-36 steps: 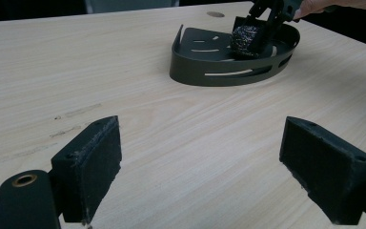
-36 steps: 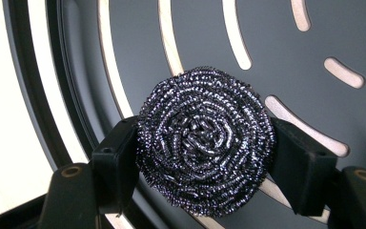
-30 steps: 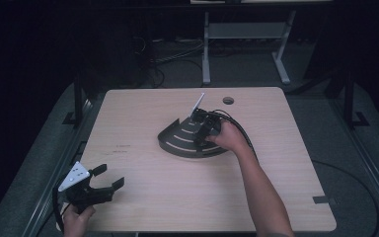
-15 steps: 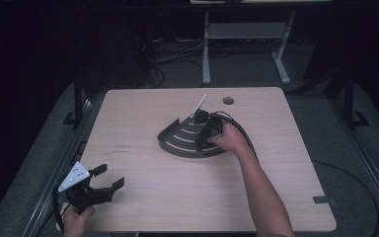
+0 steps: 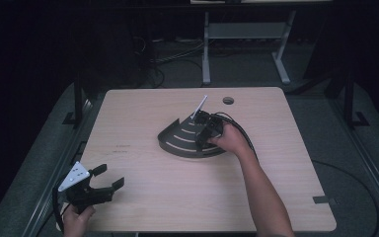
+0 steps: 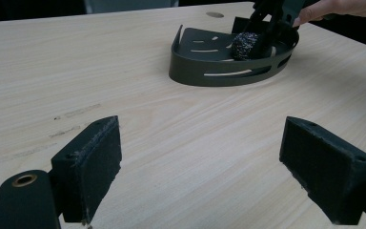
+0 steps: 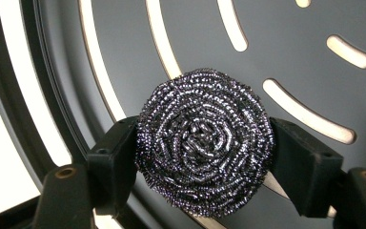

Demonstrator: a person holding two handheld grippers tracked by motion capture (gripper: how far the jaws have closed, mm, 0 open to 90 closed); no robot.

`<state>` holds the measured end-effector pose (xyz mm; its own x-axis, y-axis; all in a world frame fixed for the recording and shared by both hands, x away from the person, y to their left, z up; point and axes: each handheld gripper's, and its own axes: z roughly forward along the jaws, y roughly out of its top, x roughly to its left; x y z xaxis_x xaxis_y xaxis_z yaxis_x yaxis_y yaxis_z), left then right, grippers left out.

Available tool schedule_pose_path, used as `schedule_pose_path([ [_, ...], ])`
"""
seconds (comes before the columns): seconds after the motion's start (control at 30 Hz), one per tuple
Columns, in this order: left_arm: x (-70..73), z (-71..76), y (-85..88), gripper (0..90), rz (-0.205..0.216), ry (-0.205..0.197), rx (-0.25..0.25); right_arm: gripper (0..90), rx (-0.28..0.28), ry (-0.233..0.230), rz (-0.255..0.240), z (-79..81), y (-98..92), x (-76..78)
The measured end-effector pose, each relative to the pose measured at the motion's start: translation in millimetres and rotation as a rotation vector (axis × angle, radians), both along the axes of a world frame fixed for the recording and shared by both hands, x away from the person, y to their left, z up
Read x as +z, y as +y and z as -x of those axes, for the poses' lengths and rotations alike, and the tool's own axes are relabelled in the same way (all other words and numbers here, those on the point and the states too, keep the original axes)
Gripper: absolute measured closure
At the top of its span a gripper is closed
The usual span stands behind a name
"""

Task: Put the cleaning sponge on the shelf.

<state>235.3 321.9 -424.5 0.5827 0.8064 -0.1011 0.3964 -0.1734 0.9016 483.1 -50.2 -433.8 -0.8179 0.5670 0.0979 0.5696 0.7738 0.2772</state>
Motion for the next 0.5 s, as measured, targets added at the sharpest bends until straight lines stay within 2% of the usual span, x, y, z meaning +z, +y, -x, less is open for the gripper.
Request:
schedule_pose_path([
  [0.17,0.4,0.2,-0.1,13.3,0.004,-0.001,0.000,27.0,0.007,0.000,0.008,0.0,-0.6,-0.6],
  [0.3,0.1,-0.1,0.1,13.4,0.001,0.001,0.001,22.7,0.006,-0.003,0.012,0.2,-0.8,-0.2],
  [0.37,0.3,0.1,0.6,13.3,0.000,0.001,0.001,19.4,-0.001,-0.002,0.006,0.8,-1.2,2.0],
  [0.5,0.2,0.0,0.7,13.3,0.002,0.002,0.001,18.5,0.001,-0.007,-0.006,3.1,-2.9,7.0],
])
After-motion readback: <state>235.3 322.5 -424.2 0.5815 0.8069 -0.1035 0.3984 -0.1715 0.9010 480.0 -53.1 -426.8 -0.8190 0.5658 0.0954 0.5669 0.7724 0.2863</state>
